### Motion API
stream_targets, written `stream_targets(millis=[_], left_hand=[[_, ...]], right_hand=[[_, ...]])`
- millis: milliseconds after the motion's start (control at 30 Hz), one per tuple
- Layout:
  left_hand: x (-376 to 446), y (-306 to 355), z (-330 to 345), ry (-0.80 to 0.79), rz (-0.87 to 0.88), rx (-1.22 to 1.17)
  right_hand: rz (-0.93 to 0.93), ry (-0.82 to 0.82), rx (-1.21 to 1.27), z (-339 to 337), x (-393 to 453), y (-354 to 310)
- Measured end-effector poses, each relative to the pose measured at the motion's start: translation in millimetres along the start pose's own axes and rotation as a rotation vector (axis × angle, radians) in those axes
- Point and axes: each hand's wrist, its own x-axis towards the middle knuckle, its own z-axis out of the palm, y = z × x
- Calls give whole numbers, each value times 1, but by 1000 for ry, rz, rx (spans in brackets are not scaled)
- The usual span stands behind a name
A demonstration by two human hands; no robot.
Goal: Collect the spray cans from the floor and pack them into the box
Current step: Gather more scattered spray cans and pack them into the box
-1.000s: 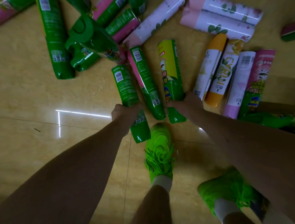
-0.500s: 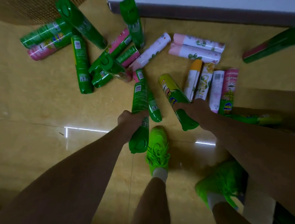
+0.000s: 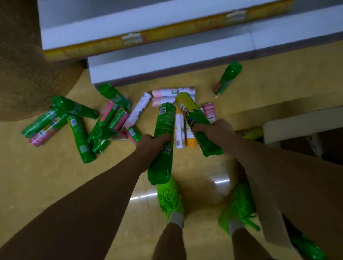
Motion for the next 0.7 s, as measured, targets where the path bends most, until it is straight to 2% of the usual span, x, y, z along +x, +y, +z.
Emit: stream_targets(millis=[300, 467, 700], left_hand=[[-83, 120, 87, -214, 133, 146], [-127, 157, 155, -334, 169, 244], [-173, 188, 280, -452, 160, 525]], right_hand=[[55, 95, 206, -158, -57, 23], [111, 186, 220, -243, -86, 83], [240, 330, 264, -343, -112, 180]])
